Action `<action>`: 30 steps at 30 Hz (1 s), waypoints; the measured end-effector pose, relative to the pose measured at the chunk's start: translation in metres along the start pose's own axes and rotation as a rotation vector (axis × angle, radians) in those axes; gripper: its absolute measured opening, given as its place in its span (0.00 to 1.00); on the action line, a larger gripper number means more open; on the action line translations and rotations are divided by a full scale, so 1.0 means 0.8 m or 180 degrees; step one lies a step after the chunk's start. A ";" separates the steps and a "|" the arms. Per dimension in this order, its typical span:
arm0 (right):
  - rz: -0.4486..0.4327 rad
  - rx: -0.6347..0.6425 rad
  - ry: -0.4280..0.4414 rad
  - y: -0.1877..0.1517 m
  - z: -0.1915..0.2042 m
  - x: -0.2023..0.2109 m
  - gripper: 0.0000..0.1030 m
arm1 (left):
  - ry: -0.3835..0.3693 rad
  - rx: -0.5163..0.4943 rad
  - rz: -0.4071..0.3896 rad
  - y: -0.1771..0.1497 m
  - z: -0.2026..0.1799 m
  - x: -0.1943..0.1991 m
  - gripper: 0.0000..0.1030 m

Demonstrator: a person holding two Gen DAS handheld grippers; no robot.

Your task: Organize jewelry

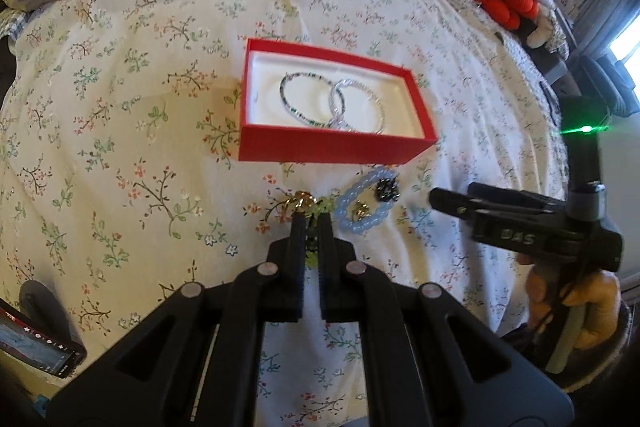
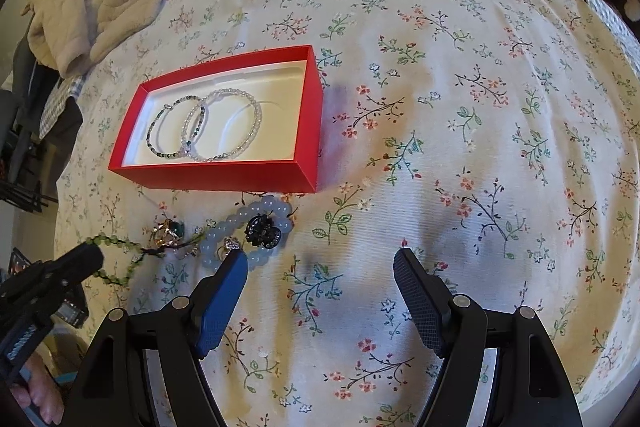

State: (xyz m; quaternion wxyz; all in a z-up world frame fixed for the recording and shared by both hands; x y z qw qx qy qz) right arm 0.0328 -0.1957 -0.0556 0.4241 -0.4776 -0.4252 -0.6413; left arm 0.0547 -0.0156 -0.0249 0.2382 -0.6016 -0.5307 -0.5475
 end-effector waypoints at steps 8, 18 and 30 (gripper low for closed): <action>0.0088 -0.0023 0.0100 0.005 0.018 -0.018 0.75 | 0.0078 0.0010 -0.0031 -0.001 0.007 0.004 0.06; 0.0171 0.0053 0.0213 0.012 0.052 -0.038 0.46 | 0.0123 0.0069 0.0024 -0.002 0.021 -0.003 0.06; 0.0211 0.0065 0.0098 0.025 0.059 -0.058 0.22 | 0.0155 0.0096 0.0079 -0.003 0.028 -0.012 0.06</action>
Point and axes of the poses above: each gripper's, at about its wrist camera, not at the fingertips, and x roughly against the way its jaws point, z to its left, y to its top, the point moved 8 cm from there along -x, roughly the way its jaws point, and after that the axes turned 8 degrees about z, right-handed, at the moved point
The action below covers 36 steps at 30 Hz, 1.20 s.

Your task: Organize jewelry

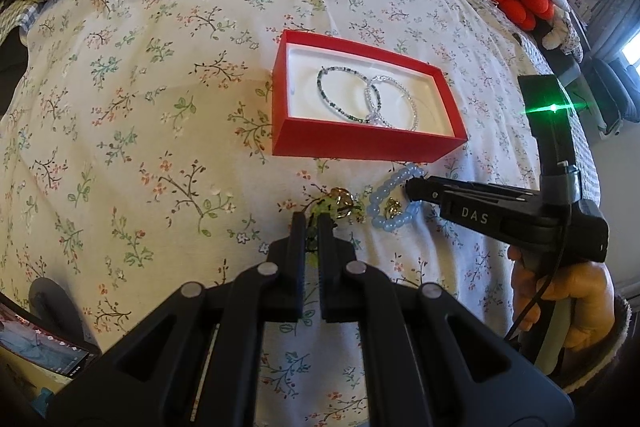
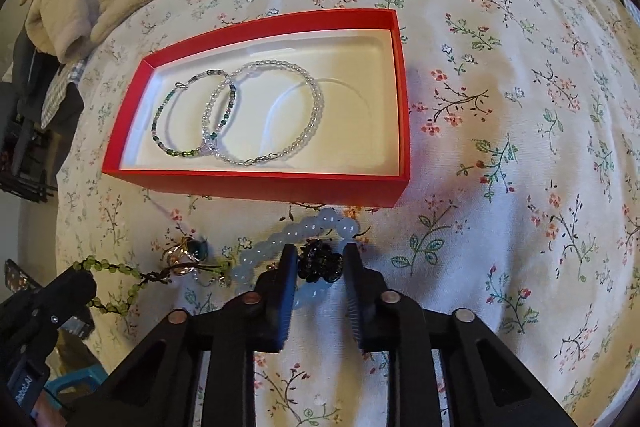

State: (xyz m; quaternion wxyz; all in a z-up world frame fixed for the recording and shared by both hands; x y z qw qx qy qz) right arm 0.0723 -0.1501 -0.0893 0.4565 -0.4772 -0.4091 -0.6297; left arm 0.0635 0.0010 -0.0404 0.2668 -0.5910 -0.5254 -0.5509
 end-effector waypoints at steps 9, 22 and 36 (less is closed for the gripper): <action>-0.0064 0.0080 0.0065 -0.007 -0.001 0.014 0.10 | -0.0001 0.0010 -0.0029 0.000 0.002 0.003 0.06; -0.0274 0.0146 0.0230 -0.014 0.003 0.051 0.10 | -0.0179 -0.0057 -0.0293 0.011 -0.019 0.035 0.06; -0.0604 0.0044 0.0531 -0.004 0.000 0.107 0.10 | -0.0465 -0.0144 -0.0671 0.041 -0.059 0.072 0.06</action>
Point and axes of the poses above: each gripper's, at about its wrist camera, not at the fingertips, and x roughly against the way its jaws point, z to its left, y to its top, the point moved 8 cm from there along -x, roughly the way its jaws point, and after that the axes turned 8 degrees about z, right-handed, at the moved point
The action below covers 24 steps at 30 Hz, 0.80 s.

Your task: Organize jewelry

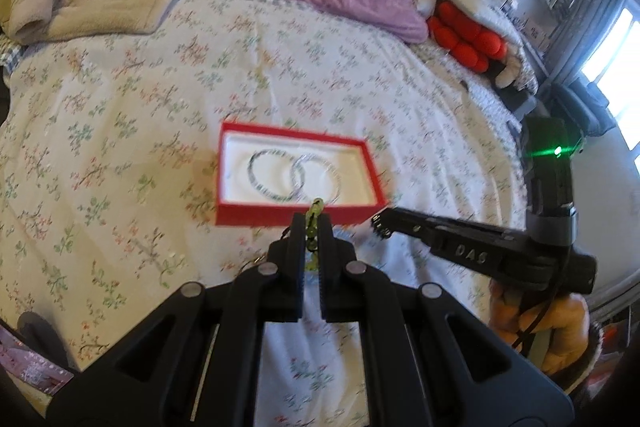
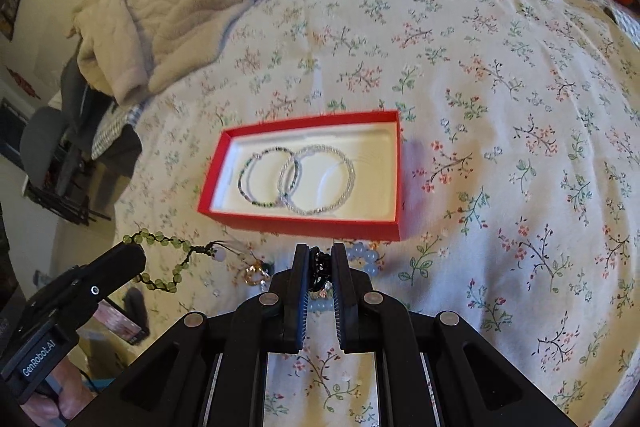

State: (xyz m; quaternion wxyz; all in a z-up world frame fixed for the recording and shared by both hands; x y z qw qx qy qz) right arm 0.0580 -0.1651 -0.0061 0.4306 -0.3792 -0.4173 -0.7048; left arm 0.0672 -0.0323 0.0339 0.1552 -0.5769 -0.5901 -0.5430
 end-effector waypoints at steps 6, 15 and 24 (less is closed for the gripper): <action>-0.0148 -0.0159 0.0127 0.018 -0.008 0.014 0.10 | -0.0293 -0.0017 -0.0152 0.028 -0.034 0.001 0.06; -0.0259 -0.0285 0.0251 0.048 -0.022 0.003 0.10 | -0.0060 -0.0052 0.0066 0.046 -0.014 -0.068 0.06; -0.0148 -0.0109 0.0150 0.069 -0.017 -0.032 0.11 | 0.0608 -0.0156 0.0227 0.053 0.046 -0.109 0.06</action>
Point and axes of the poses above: each gripper's, at about its wrist camera, not at the fingertips, and x roughly against the way its jaws point, z to its left, y to its top, the point moved 8 cm from there along -x, roughly the way its jaws point, and after that the axes turned 8 degrees about z, right-handed, at the moved point
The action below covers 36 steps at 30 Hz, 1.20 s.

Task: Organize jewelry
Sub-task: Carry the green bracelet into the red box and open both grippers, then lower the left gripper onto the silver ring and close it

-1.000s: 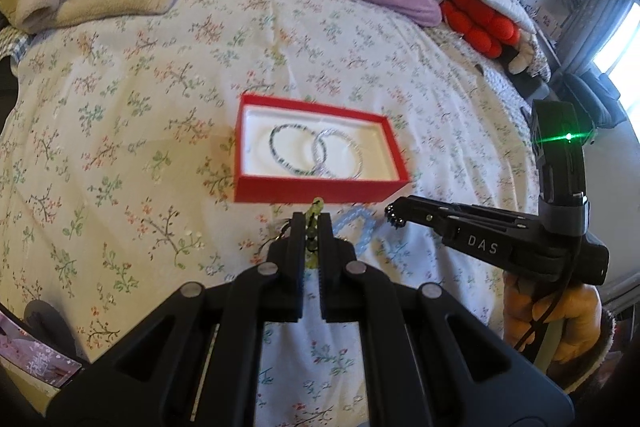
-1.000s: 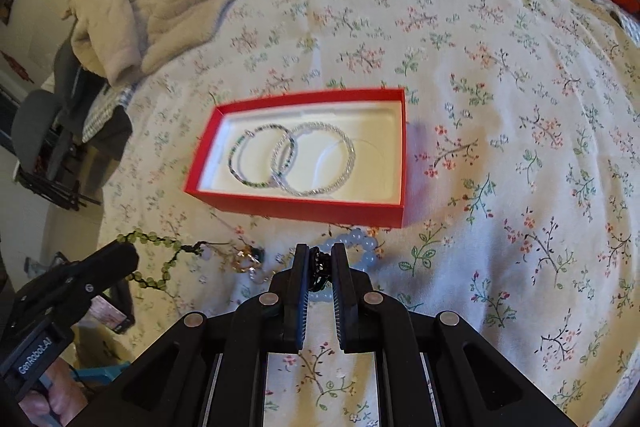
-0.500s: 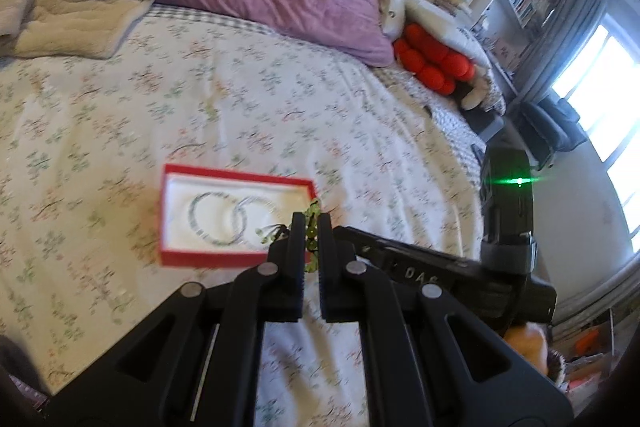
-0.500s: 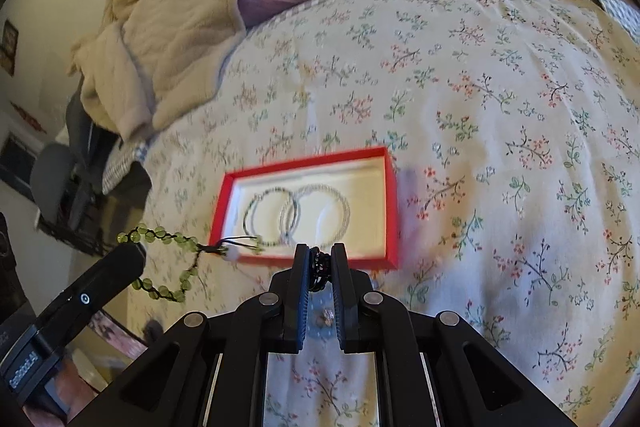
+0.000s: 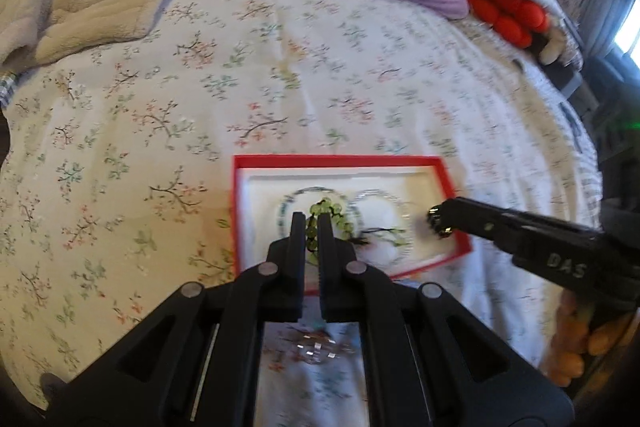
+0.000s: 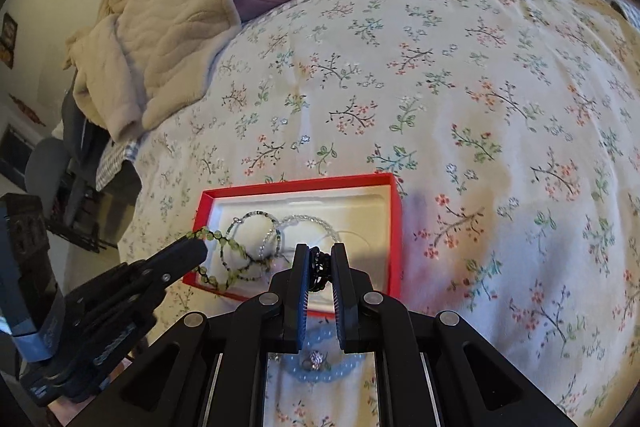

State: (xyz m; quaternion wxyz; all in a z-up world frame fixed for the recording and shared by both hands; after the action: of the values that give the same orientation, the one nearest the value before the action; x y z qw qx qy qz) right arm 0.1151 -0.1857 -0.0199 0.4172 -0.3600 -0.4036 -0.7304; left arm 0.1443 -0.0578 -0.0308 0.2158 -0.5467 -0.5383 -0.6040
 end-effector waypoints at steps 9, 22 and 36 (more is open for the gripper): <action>0.0079 0.0139 -0.0137 0.002 0.004 -0.020 0.11 | 0.0318 -0.0146 0.0090 -0.005 0.020 -0.021 0.06; 0.0068 0.0080 -0.0190 0.005 -0.004 -0.017 0.18 | 0.0391 -0.0225 0.0015 -0.006 0.019 -0.007 0.18; -0.0027 0.0152 -0.0229 -0.020 0.002 0.025 0.18 | 0.0373 -0.0079 0.0011 -0.035 0.015 0.029 0.71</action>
State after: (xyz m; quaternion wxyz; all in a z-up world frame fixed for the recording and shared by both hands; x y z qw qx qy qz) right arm 0.0931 -0.1857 -0.0068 0.4077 -0.3743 -0.4372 -0.7089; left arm 0.1185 -0.0301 -0.0239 0.2411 -0.5139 -0.5163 -0.6412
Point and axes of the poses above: each gripper's, at about its wrist camera, not at the fingertips, and x roughly against the way its jaws point, z to its left, y to its top, the point moved 8 cm from there along -x, roughly the way its jaws point, and after that the axes turned 8 degrees about z, right-handed, at the moved point
